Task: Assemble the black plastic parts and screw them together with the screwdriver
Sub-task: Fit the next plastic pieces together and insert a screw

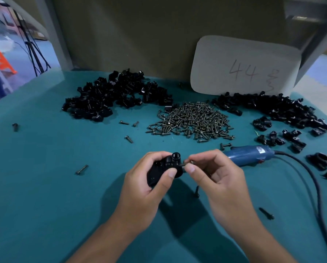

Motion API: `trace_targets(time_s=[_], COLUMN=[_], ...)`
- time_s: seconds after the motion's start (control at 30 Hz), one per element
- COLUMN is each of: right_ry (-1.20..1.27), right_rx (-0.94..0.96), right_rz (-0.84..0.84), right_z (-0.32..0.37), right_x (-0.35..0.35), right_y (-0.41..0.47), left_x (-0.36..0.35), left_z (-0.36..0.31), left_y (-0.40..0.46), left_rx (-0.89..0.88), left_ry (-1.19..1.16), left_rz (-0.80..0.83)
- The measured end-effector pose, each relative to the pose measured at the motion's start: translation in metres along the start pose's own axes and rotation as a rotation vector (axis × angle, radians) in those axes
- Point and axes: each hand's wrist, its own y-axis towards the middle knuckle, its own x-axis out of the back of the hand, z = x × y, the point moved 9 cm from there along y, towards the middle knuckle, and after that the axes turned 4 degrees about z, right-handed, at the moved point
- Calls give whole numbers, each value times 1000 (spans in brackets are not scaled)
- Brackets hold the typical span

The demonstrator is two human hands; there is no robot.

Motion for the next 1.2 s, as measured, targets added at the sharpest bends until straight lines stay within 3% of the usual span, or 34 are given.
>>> trace_targets(time_s=[0.23, 1.2], right_ry=[69, 44], right_rx=[-55, 26], right_rz=[-20, -53], right_z=[-7, -7], right_x=[1, 1], right_y=[-1, -4], left_x=[2, -3], left_z=[-1, -5], left_y=[0, -1], left_rx=[-6, -5], left_ry=[-4, -70], left_rz=[-6, 36])
